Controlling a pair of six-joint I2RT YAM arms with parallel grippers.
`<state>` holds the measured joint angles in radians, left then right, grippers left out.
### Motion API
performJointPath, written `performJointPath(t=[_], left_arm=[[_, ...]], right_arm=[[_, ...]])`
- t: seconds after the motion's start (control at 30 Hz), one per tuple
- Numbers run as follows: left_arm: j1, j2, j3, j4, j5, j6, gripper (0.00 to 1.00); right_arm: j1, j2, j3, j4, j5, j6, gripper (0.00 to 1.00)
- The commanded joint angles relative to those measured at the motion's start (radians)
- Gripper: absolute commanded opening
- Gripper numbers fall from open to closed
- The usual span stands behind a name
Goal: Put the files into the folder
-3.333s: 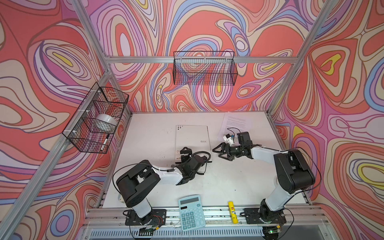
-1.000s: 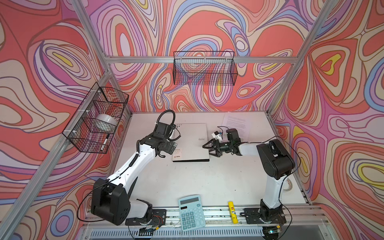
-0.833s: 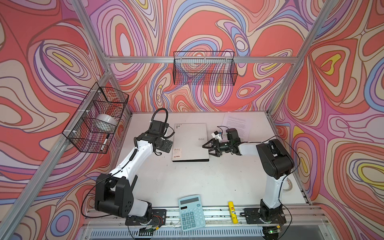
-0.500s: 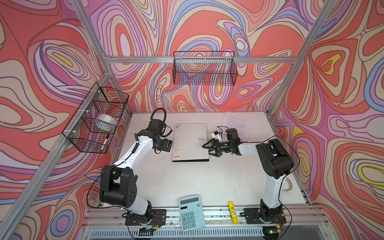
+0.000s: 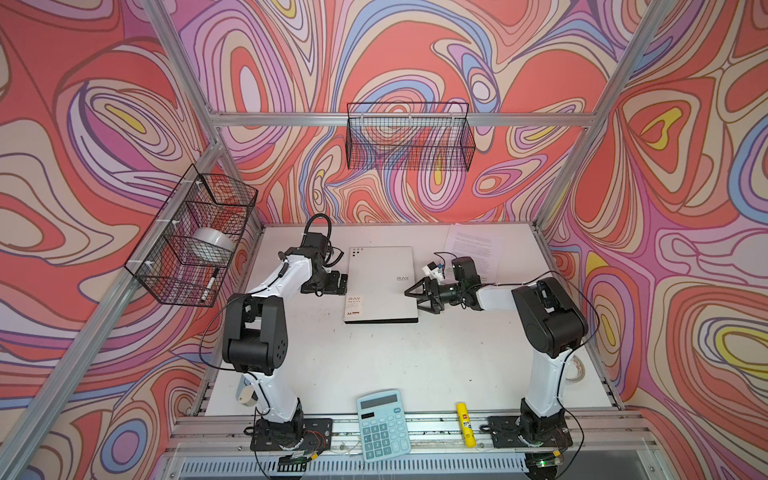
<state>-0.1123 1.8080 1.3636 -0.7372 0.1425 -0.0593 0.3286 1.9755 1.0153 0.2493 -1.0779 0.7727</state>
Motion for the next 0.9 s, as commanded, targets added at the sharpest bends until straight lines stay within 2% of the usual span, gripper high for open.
performJointPath(t=[0.0, 0.87], left_arm=[[0.011, 0.018, 0.034, -0.02, 0.053, -0.029, 1.0], [0.034, 0.157, 0.105, 0.027, 0.197, -0.077, 1.0]], right_arm=[[0.006, 0.016, 0.0, 0.027, -0.014, -0.011, 0.98], [0.005, 0.022, 0.026, 0.021, -0.036, -0.007, 0.98]])
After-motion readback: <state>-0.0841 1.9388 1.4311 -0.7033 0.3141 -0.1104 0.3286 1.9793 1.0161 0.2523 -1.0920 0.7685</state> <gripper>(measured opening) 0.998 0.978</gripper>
